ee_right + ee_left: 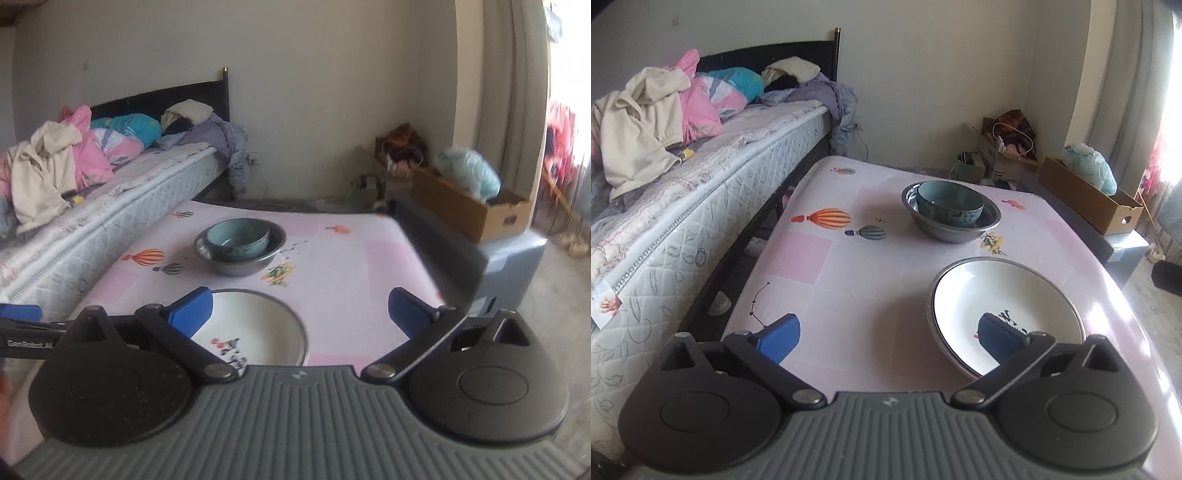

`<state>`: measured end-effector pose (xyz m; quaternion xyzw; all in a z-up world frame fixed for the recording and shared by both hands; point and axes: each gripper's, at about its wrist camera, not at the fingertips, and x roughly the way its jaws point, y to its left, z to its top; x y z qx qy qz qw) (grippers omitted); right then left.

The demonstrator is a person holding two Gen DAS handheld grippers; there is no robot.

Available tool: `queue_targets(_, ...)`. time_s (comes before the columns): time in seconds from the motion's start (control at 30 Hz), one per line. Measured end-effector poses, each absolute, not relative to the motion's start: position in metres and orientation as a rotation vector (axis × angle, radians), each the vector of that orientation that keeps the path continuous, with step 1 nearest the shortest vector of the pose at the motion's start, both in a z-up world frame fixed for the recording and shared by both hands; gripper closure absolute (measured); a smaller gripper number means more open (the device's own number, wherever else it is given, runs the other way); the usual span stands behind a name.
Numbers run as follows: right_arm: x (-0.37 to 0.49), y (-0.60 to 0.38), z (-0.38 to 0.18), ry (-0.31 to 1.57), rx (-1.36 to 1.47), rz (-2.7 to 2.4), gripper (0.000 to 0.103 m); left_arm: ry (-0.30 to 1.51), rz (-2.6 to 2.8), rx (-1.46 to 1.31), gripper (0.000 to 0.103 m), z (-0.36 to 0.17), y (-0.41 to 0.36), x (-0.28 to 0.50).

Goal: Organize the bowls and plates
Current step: 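Open both grippers and lift them away from the stacked dishes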

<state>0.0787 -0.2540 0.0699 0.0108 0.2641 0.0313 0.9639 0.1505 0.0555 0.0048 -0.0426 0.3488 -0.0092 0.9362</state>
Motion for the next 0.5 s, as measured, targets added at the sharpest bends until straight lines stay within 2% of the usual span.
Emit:
queue_targets(0.23, 0.079, -0.257, 0.056, 0.593, 0.151, 0.072, 0.001, 0.723, 0.023, -0.107, 0.0, 0.003, 0.066, 0.148)
queue_targets(0.5, 0.078, -0.256, 0.045, 0.636, 0.129, 0.002, 0.001, 0.69, 0.126, -0.031, 0.0, 0.004, 0.062, 0.146)
